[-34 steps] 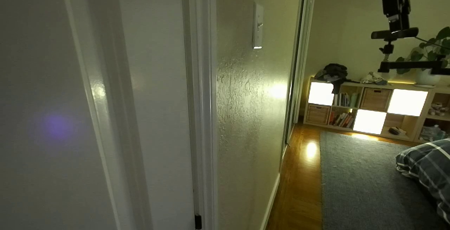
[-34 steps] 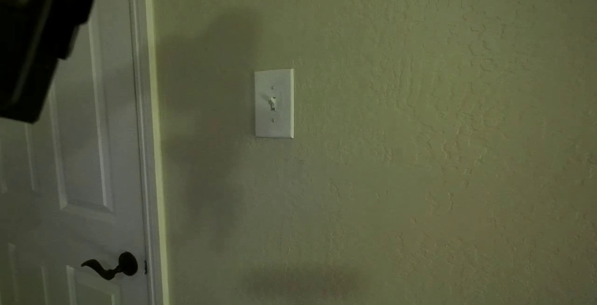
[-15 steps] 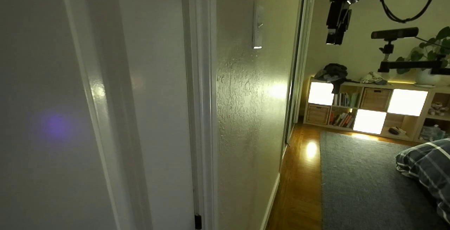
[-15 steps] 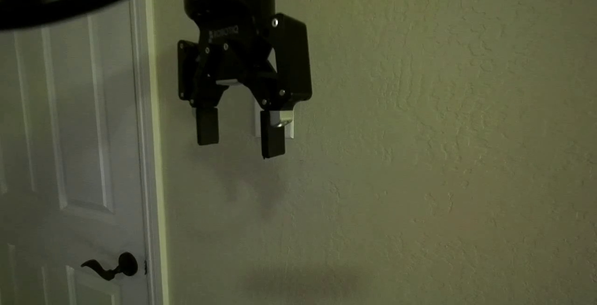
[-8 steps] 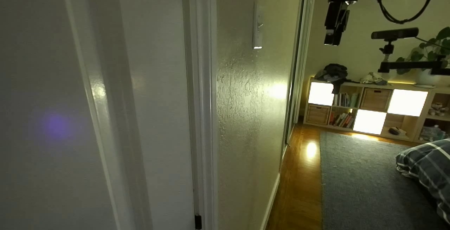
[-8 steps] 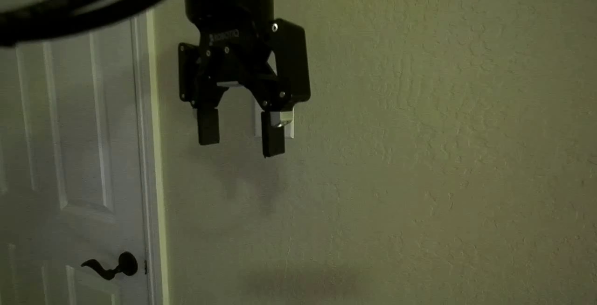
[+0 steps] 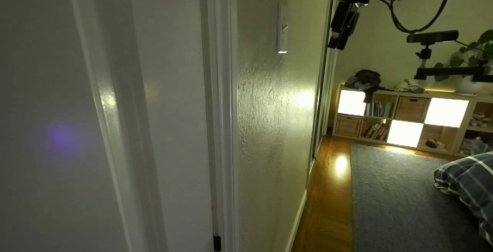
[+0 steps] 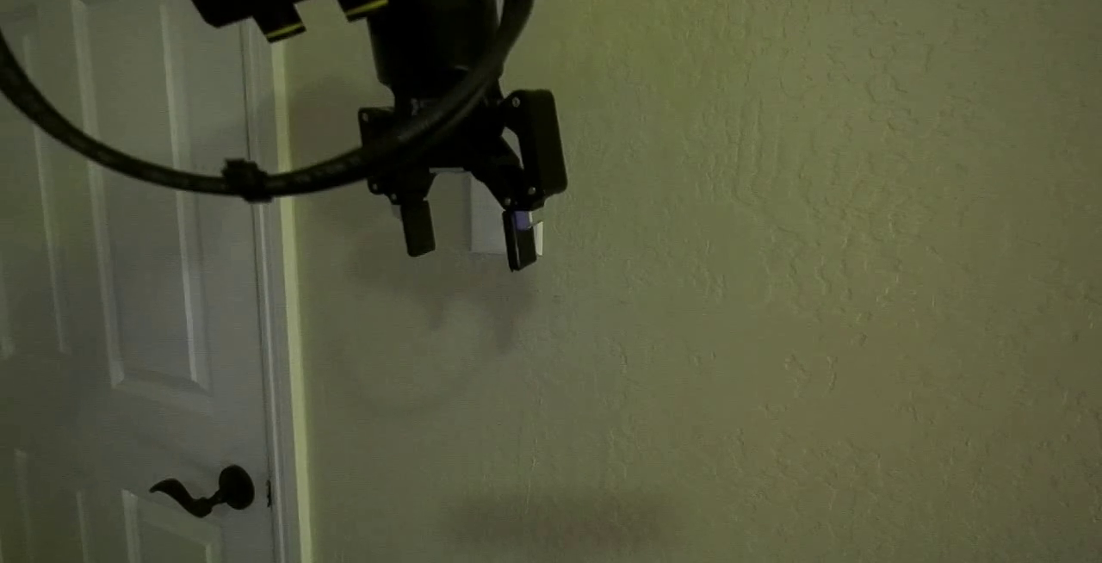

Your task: Turn off the switch on the wall

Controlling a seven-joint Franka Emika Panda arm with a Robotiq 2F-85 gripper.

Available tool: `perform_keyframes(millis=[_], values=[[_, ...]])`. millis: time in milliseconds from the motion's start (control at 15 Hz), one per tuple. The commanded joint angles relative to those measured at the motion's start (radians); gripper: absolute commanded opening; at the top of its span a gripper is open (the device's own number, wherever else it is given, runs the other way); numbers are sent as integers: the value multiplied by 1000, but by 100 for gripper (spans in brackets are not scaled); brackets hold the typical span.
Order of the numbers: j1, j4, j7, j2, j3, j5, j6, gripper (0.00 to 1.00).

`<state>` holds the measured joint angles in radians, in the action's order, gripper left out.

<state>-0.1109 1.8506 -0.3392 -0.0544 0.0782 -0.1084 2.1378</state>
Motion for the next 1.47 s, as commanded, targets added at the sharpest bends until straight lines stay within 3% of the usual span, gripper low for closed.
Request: perform_keyframes(millis=[0,133,667,733,933,1133,1400], values=[[5,-19,-53,-15,-6,-39,64,71],[7,-34,-64,-20,-12,-33,87,62],[17,-108,-82,-32,-35,-40,164,10],[18,-115,-85,-33,-40,-47,170,11],[26,-139,-98,-42,-52,-68,183,2],[31,-165,-121,-58,-66,-86,184,7],[32,-192,-142,-75,-80,-107,179,7]])
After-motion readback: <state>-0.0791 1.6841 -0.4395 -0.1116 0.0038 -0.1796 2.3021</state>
